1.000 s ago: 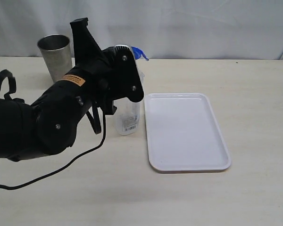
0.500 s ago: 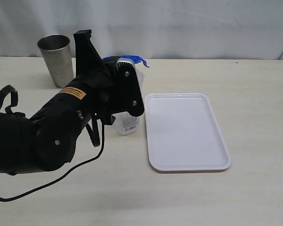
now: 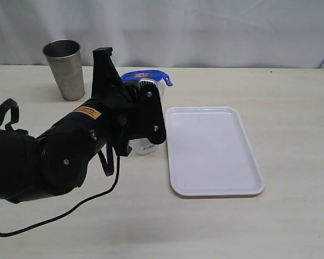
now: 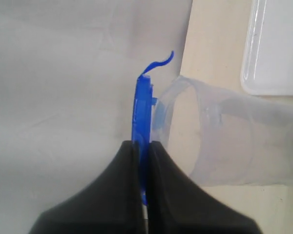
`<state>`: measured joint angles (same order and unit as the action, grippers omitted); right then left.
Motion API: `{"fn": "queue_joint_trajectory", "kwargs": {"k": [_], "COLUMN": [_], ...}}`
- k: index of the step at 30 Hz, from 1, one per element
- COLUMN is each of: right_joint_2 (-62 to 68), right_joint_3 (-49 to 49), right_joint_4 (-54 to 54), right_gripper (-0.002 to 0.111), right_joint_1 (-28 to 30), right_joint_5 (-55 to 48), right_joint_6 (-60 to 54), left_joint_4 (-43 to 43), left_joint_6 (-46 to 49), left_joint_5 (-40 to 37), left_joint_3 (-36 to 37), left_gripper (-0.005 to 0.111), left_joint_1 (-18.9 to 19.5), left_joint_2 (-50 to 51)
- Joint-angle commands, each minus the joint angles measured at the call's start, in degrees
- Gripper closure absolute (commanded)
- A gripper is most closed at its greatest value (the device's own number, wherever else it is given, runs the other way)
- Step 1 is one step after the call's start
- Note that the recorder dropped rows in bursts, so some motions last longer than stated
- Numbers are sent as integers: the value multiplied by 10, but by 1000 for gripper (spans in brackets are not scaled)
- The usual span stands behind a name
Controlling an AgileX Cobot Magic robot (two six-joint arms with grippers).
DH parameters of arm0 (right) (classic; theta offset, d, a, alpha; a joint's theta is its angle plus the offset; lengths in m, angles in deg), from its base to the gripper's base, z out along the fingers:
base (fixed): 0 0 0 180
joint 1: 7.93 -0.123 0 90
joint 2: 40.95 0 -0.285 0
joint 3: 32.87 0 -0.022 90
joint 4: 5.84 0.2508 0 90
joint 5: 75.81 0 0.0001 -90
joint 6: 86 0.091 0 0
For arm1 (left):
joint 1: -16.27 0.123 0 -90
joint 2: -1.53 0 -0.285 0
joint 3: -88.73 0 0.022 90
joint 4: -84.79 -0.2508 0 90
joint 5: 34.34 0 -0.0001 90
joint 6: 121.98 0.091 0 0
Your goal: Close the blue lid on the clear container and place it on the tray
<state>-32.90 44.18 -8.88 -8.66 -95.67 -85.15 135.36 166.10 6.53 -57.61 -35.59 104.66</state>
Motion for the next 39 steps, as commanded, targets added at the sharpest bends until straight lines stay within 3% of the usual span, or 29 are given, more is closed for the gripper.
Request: {"fn": "queue_joint_trajectory", "kwargs": {"k": [1, 14, 26, 39], "right_joint_2": [-3, -3, -3, -3], "right_joint_3": [2, 2, 2, 2], "right_joint_4": [0, 0, 0, 0], "right_gripper": [104, 104, 104, 104], "right_joint_1": [-1, -1, -1, -1], "right_joint_5": [5, 5, 5, 5], "right_joint_6": [-4, -4, -4, -4], "left_joint_4": [22, 44, 56, 61], "left_joint_6": [10, 67, 78, 89], "left_joint_5": [-7, -74, -28, -41], "left_joint_3": [1, 1, 1, 1], "left_gripper": [107, 107, 107, 107], "left_joint_1": [-2, -2, -2, -2], "left_joint_2": [-4, -4, -4, -4]}}
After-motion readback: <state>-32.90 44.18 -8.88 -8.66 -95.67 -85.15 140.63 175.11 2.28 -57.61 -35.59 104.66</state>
